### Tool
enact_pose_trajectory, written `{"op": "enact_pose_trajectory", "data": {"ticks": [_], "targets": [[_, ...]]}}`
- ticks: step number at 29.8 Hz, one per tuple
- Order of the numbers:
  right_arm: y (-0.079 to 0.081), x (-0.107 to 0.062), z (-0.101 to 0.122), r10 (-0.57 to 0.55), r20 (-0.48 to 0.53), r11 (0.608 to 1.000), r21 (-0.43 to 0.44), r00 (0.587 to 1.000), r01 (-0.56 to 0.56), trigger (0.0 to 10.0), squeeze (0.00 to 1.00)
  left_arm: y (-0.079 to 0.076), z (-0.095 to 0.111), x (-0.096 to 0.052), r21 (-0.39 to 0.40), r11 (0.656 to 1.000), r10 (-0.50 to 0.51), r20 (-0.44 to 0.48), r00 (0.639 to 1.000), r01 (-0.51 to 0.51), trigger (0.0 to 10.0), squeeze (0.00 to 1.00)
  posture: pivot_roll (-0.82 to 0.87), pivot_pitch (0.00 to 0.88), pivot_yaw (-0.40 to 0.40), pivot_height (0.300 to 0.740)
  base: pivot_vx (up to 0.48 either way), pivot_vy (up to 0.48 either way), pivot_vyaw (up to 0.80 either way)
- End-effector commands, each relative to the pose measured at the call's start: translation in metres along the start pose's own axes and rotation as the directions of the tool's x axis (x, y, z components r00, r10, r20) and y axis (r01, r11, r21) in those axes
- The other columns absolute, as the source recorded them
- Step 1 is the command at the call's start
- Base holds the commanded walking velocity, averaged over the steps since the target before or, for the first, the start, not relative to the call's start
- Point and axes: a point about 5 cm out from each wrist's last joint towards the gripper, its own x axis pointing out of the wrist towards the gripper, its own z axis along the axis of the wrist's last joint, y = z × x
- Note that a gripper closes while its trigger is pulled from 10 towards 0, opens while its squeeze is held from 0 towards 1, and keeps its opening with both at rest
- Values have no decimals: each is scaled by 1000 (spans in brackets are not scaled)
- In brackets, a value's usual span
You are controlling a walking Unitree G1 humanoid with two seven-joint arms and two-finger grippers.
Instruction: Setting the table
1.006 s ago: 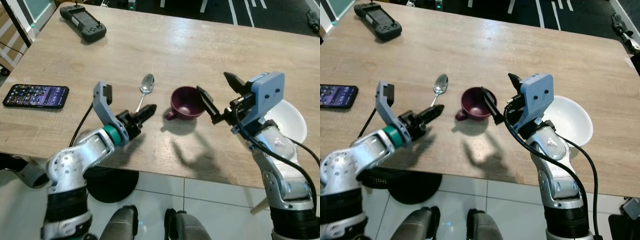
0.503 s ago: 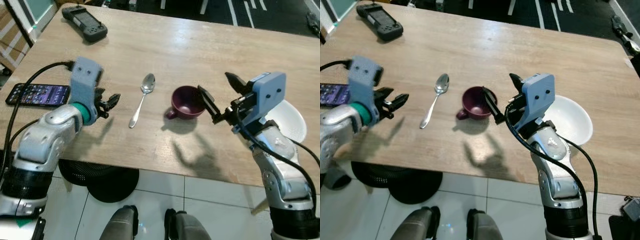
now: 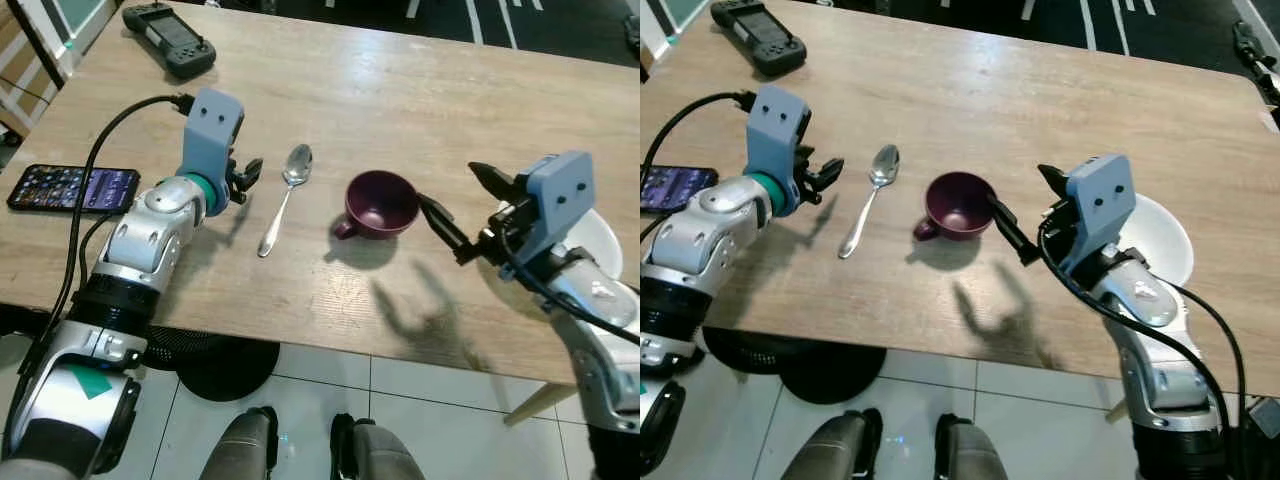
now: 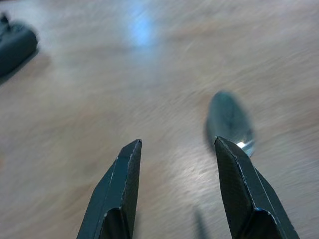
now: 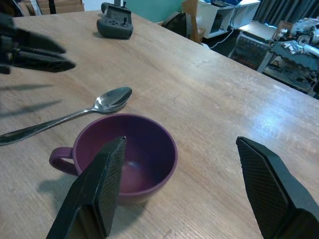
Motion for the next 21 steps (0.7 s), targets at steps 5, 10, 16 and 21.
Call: {"op": "enact_pose_trajectory", "data": {"ticks": [5, 10, 16, 21], "targets": [[8, -3, 9, 53, 52, 994, 91, 997, -57, 10000, 0, -14, -15, 4, 26, 1000, -4, -41, 999, 5, 10000, 0, 55, 125, 28, 740, 0, 0, 0], [22, 0, 13, 108, 93, 981, 153, 990, -121, 10000, 0, -23, -27, 8, 15, 1000, 3, -72, 997, -2, 10000, 0, 52, 124, 29, 740, 0, 0, 0], [37, 8, 15, 176, 114, 963, 186, 978, -196, 10000, 0, -43, -42, 17, -67, 996, -65, -125, 990, 57, 10000, 0, 51, 122, 31, 740, 0, 0, 0], [47, 17, 19, 204, 148, 952, 200, 968, -231, 10000, 0, -53, -50, 24, -34, 996, -83, -144, 986, 79, 10000, 0, 50, 123, 37, 740, 0, 0, 0]]}}
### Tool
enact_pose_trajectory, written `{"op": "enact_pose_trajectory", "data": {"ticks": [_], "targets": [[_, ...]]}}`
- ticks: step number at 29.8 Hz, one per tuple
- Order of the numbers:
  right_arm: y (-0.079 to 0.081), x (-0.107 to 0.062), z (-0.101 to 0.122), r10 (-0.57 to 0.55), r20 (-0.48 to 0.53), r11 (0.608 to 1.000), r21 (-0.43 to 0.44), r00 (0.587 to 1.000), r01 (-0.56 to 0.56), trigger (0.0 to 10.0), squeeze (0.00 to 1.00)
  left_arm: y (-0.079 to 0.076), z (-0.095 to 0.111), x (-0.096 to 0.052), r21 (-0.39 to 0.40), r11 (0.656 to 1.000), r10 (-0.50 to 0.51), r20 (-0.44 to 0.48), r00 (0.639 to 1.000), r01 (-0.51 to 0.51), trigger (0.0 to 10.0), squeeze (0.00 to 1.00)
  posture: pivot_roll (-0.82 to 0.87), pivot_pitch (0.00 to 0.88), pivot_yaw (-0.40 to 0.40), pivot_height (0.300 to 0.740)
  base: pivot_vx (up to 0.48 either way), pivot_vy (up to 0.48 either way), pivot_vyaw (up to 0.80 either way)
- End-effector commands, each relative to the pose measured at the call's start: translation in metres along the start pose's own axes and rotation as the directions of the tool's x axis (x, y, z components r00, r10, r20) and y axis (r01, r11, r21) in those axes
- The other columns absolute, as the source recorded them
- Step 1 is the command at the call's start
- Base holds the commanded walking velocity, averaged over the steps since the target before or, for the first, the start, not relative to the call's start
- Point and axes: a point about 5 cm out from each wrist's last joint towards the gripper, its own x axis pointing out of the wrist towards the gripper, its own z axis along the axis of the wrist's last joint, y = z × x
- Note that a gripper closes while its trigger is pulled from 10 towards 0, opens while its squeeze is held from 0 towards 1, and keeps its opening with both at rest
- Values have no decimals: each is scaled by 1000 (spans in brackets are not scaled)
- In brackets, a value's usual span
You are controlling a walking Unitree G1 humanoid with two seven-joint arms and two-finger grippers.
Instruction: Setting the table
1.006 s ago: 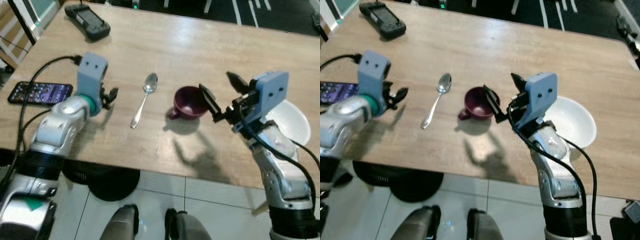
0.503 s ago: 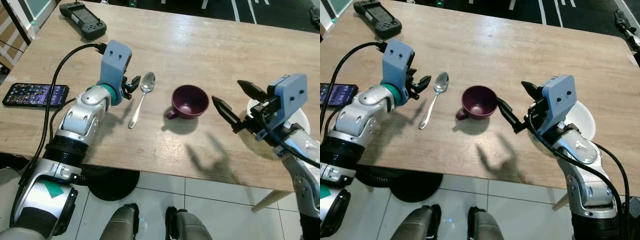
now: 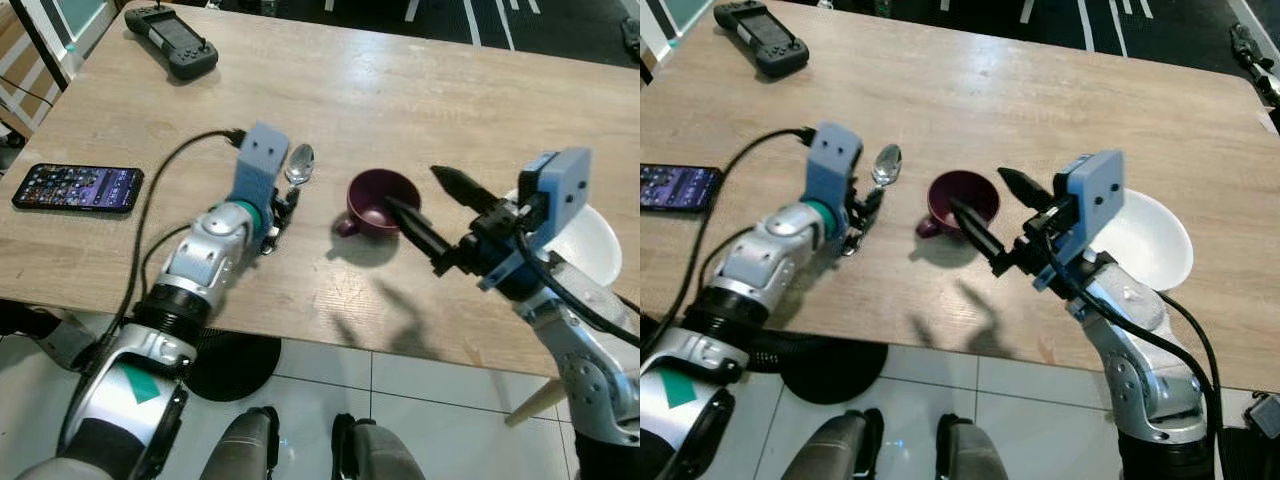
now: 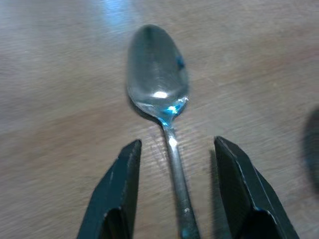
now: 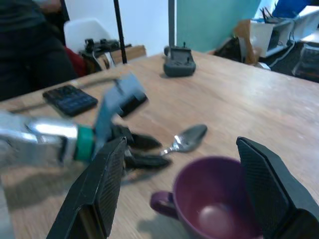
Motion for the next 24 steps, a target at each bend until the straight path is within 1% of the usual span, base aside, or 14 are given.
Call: {"op": "enact_pose_trajectory", "data": {"ticks": [1, 4, 6, 7, 8, 9, 11, 12, 13, 14, 15, 17, 21, 24], "targets": [[6, 3, 1, 23, 8, 1000, 9, 1000, -23, 10000, 0, -3, -3, 3, 33, 999, -9, -9, 1000, 9, 10000, 0, 50, 123, 37, 740, 0, 0, 0], [8, 5, 2, 28, 14, 999, 17, 1000, -28, 10000, 0, -4, -4, 4, 31, 999, -17, -17, 1000, 17, 10000, 0, 52, 123, 39, 740, 0, 0, 0], [11, 8, 1, 30, 20, 999, 31, 999, -31, 10000, 0, -1, -9, 5, 1, 1000, -3, -59, 998, 3, 9804, 0, 57, 125, 43, 740, 0, 0, 0], [11, 8, 1, 29, 21, 999, 36, 999, -30, 10000, 0, 3, -13, 6, 7, 1000, 27, -86, 996, -26, 7765, 0, 59, 126, 44, 740, 0, 0, 0], [11, 8, 1, 29, 21, 999, 36, 999, -30, 10000, 0, 3, -13, 6, 7, 1000, 27, -86, 996, -26, 7765, 0, 59, 126, 44, 740, 0, 0, 0], [11, 8, 1, 27, 22, 999, 39, 999, -28, 10000, 0, 6, -16, 6, 15, 999, 52, -105, 993, -51, 7765, 0, 60, 126, 44, 740, 0, 0, 0], [11, 8, 1, 27, 22, 999, 39, 999, -28, 10000, 0, 6, -16, 6, 15, 999, 52, -105, 993, -51, 7765, 0, 60, 126, 44, 740, 0, 0, 0], [11, 8, 1, 24, 22, 999, 41, 999, -25, 10000, 0, 9, -19, 6, 22, 997, 74, -128, 989, -72, 4941, 0, 60, 126, 46, 740, 0, 0, 0], [11, 8, 1, 24, 22, 999, 41, 999, -25, 10000, 0, 9, -19, 6, 22, 997, 74, -128, 989, -72, 4941, 0, 60, 126, 46, 740, 0, 0, 0], [11, 8, 1, 21, 23, 999, 41, 1000, -22, 10000, 0, 10, -24, 7, 4, 996, 84, -161, 983, -84, 2627, 0, 59, 125, 48, 740, 0, 0, 0], [11, 8, 1, 17, 23, 999, 41, 1000, -18, 10000, 0, 10, -26, 7, -1, 996, 90, -183, 979, -92, 0, 0, 59, 125, 48, 740, 0, 0, 0], [10, 8, 1, 13, 24, 999, 40, 1000, -14, 10000, 0, 11, -29, 7, -12, 995, 96, -205, 974, -101, 0, 0, 59, 125, 48, 740, 0, 0, 0], [9, 9, 2, 1, 30, 999, 40, 1000, -2, 10000, 0, 14, -34, 8, 13, 993, 119, -235, 965, -120, 0, 0, 61, 124, 53, 740, 0, 0, 0], [9, 9, 2, 1, 30, 999, 40, 1000, -2, 10000, 0, 14, -34, 8, 13, 993, 119, -235, 965, -120, 0, 0, 61, 124, 53, 740, 0, 0, 0]]}}
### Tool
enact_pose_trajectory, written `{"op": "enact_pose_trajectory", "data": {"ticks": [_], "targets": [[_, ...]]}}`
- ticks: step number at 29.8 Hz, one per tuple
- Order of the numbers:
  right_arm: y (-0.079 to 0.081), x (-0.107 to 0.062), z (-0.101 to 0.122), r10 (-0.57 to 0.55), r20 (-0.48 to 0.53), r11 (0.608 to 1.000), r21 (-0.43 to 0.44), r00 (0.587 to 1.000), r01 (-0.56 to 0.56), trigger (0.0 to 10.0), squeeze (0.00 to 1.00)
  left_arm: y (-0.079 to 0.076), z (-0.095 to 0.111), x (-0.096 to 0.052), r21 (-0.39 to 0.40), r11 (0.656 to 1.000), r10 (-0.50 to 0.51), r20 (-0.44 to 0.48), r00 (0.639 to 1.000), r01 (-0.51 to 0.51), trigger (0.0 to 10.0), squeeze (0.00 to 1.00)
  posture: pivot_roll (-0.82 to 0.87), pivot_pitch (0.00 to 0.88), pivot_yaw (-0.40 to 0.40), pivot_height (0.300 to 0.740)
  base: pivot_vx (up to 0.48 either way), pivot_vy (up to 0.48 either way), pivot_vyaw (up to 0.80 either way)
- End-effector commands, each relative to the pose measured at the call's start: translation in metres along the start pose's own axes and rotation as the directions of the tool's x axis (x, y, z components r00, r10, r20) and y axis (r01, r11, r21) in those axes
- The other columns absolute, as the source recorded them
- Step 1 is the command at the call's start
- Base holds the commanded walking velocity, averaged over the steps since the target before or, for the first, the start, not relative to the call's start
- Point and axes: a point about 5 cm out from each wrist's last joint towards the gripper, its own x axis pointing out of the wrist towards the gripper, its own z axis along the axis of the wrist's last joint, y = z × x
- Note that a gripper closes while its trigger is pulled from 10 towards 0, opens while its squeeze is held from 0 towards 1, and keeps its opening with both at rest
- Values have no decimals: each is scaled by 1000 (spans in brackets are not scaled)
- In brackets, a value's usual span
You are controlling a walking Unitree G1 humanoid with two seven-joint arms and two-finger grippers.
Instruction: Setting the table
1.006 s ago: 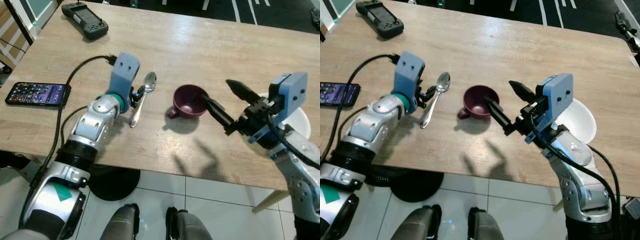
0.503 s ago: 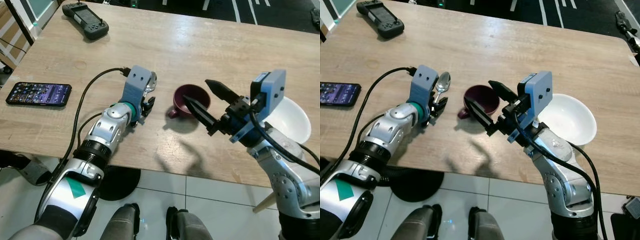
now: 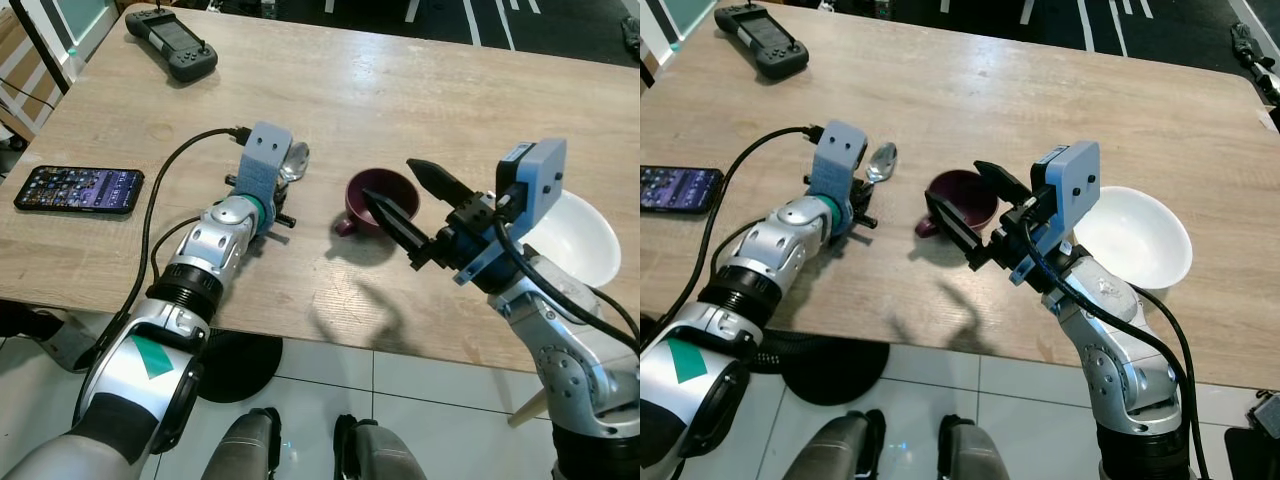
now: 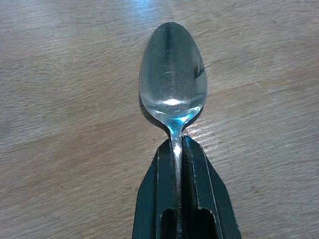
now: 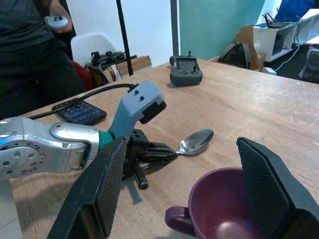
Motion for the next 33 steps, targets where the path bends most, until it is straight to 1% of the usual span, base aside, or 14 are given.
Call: {"op": "enact_pose_trajectory", "data": {"ticks": [1, 9, 10, 13, 14, 15, 16, 18, 20, 21, 22, 27, 29, 33], "targets": [[0, -1, 2, -3, 7, 1000, -6, 1000, 3, 10000, 0, -1, -38, 0, -6, 1000, 6, -155, 988, -7, 0, 0, 61, 124, 53, 740, 0, 0, 0], [0, -1, 3, -12, 11, 1000, -8, 1000, 12, 10000, 0, -1, -40, 1, -15, 1000, 18, -163, 986, -21, 0, 0, 59, 118, 54, 740, 0, 0, 0], [-1, -1, 3, -16, 11, 1000, -11, 1000, 16, 10000, 0, -3, -36, 2, -52, 997, 48, -149, 988, -57, 10000, 0, 56, 113, 56, 740, 0, 0, 0], [-1, -1, 3, -19, 12, 1000, -12, 1000, 19, 10000, 0, -9, -30, 2, -103, 990, 80, -132, 988, -94, 10000, 0, 56, 113, 56, 740, 0, 0, 0], [-1, -1, 3, -20, 12, 1000, -13, 1000, 20, 10000, 0, -15, -23, 1, -163, 978, 111, -107, 988, -127, 10000, 0, 56, 108, 60, 740, 0, 0, 0], [-1, -1, 3, -20, 12, 1000, -13, 1000, 20, 10000, 0, -15, -23, 1, -163, 978, 111, -107, 988, -127, 10000, 0, 56, 108, 60, 740, 0, 0, 0], [-1, -1, 3, -20, 12, 1000, -13, 1000, 20, 10000, 0, -23, -16, 0, -221, 965, 126, -81, 989, -141, 10000, 0, 56, 107, 60, 740, 0, 0, 0], [-1, -1, 3, -20, 12, 1000, -13, 1000, 20, 10000, 0, -23, -16, 0, -221, 965, 126, -81, 989, -141, 10000, 0, 56, 107, 60, 740, 0, 0, 0], [0, -1, 3, -18, 13, 1000, -12, 1000, 18, 10000, 0, -39, -6, -3, -304, 947, 91, -43, 995, -100, 10000, 0, 56, 105, 58, 740, 0, 0, 0], [0, -1, 3, -18, 13, 1000, -12, 1000, 18, 10000, 0, -39, -6, -3, -304, 947, 91, -43, 995, -100, 10000, 0, 56, 105, 58, 740, 0, 0, 0], [0, 0, 2, -17, 13, 1000, -12, 1000, 17, 10000, 0, -46, -4, -5, -318, 945, 72, -42, 997, -82, 10000, 0, 55, 101, 59, 740, 0, 0, 0], [0, 0, 2, -16, 12, 1000, -14, 1000, 16, 10000, 0, -57, 0, -13, -295, 955, 30, -42, 999, -41, 10000, 0, 53, 101, 63, 740, 0, 0, 0], [0, -1, 2, -19, 10, 1000, -16, 1000, 19, 10000, 0, -60, -1, -22, -227, 974, 7, -60, 998, -20, 10000, 0, 55, 103, 68, 740, 0, 0, 0], [0, -2, 2, -23, 9, 1000, -16, 1000, 23, 10000, 0, -52, -4, -30, -203, 978, 41, -79, 996, -56, 10000, 0, 58, 105, 72, 740, 0, 0, 0]]}}
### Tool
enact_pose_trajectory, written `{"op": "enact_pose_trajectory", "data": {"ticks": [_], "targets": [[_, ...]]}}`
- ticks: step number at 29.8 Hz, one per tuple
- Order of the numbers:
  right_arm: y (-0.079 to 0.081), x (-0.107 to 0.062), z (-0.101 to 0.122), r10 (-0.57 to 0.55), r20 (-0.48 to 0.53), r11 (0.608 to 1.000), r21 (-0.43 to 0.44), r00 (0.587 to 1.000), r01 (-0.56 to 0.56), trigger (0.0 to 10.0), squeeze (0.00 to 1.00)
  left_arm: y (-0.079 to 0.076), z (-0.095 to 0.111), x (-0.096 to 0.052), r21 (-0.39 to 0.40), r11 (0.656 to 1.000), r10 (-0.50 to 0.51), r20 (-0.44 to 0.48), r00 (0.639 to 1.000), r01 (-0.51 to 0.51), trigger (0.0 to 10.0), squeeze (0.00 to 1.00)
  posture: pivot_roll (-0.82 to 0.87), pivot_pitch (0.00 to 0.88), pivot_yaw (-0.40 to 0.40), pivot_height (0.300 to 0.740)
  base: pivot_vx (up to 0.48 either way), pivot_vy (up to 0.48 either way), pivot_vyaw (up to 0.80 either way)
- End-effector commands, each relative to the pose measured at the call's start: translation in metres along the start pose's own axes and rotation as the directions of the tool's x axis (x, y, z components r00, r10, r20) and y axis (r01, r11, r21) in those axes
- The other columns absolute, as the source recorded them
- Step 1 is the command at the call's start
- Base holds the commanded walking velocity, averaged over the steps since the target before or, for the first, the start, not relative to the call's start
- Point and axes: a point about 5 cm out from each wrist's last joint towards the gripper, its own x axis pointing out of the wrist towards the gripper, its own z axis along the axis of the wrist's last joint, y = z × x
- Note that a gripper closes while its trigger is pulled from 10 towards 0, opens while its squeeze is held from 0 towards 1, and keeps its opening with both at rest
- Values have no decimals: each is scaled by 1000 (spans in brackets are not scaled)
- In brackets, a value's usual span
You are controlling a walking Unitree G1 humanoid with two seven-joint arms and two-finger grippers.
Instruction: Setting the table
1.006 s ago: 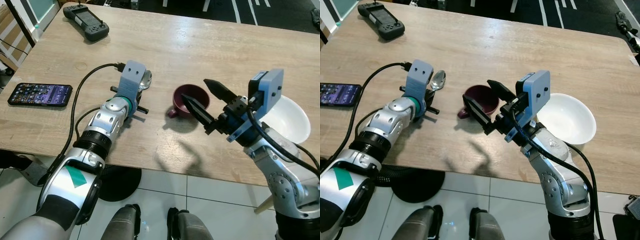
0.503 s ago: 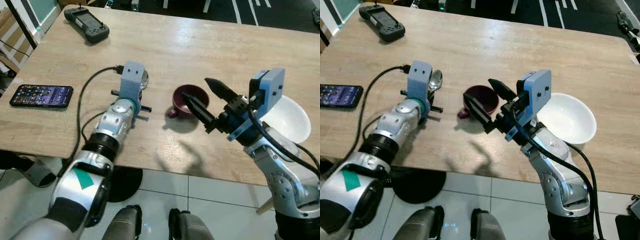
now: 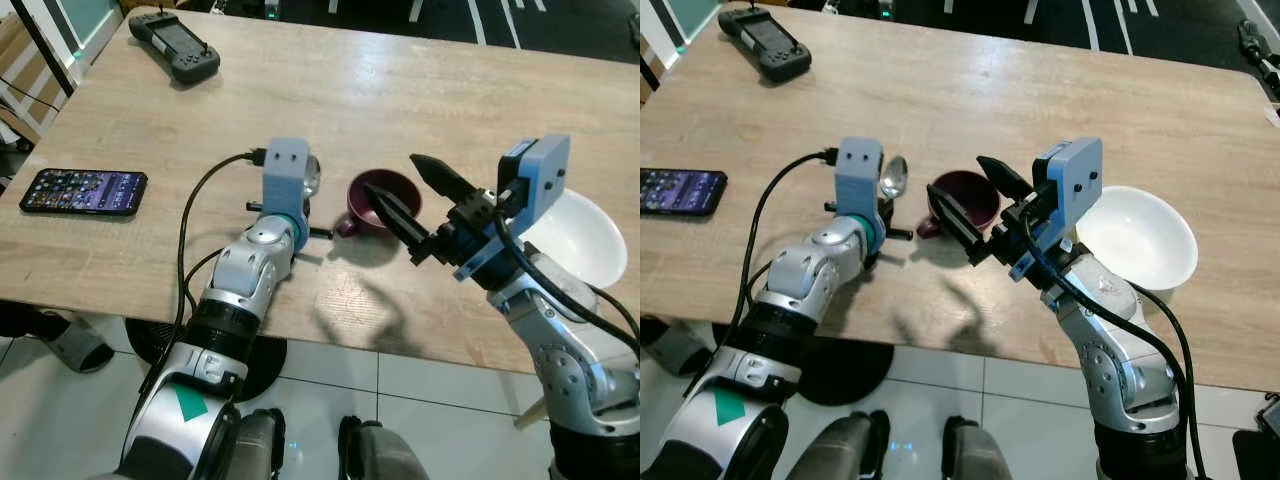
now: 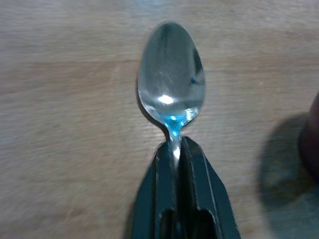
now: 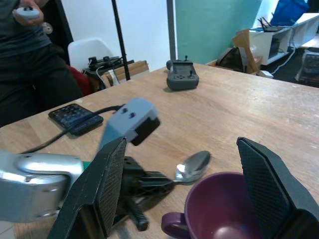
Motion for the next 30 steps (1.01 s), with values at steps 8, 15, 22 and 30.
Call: {"op": "enact_pose_trajectory", "data": {"ticks": [8, 15, 22, 30], "targets": [[0, -2, 0, -3, 0, 1000, -9, 1000, 3, 10000, 0, 25, -2, -13, 9, 989, 148, -17, 989, -147, 10000, 0, 62, 105, 67, 740, 0, 0, 0], [0, -1, 0, -1, -1, 1000, -10, 1000, 1, 10000, 0, 27, -5, -14, -6, 992, 129, -50, 990, -129, 10000, 0, 63, 104, 62, 740, 0, 0, 0], [-2, -1, 1, -5, 3, 1000, -13, 1000, 5, 10000, 0, 22, 0, -8, 28, 998, 54, -30, 998, -53, 10000, 0, 58, 104, 62, 740, 0, 0, 0], [-2, -2, 1, -8, 4, 1000, -12, 1000, 8, 10000, 0, 19, -2, -11, 40, 998, 41, -32, 999, -40, 10000, 259, 58, 109, 60, 740, 0, 0, 0]]}}
